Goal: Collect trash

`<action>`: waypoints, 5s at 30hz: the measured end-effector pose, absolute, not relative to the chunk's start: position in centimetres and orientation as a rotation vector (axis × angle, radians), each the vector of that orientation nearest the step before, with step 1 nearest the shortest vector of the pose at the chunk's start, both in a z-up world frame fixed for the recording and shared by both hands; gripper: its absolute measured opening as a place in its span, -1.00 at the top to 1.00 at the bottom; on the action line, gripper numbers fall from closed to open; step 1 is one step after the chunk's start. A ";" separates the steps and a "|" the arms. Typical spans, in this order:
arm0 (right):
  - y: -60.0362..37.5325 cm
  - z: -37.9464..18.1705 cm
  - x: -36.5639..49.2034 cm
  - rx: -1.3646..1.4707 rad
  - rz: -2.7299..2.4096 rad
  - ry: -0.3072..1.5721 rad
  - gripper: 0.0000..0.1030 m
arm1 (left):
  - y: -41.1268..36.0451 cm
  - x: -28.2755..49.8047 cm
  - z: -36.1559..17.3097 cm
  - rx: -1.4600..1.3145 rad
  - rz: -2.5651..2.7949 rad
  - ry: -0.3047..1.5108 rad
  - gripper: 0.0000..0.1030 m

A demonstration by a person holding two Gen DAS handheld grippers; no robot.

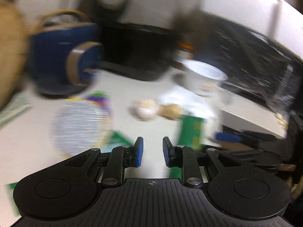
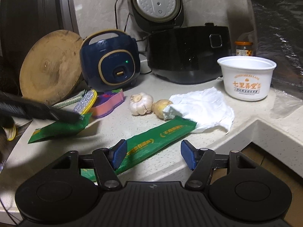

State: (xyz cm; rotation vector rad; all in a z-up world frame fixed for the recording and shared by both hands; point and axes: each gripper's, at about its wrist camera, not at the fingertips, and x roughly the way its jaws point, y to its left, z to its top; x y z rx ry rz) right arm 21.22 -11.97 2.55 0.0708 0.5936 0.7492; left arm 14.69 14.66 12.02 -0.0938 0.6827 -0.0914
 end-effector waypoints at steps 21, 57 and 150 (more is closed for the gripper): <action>-9.0 4.5 18.7 0.001 0.920 0.540 -0.34 | 17.0 16.4 7.8 -0.281 -0.019 0.826 0.45; -19.0 5.9 24.3 -0.090 0.512 0.381 -0.34 | 1.2 19.5 6.9 0.364 -0.199 0.726 0.36; -13.4 3.9 24.4 -0.073 0.681 0.524 -0.60 | 6.0 15.4 6.5 0.230 -0.219 0.709 0.66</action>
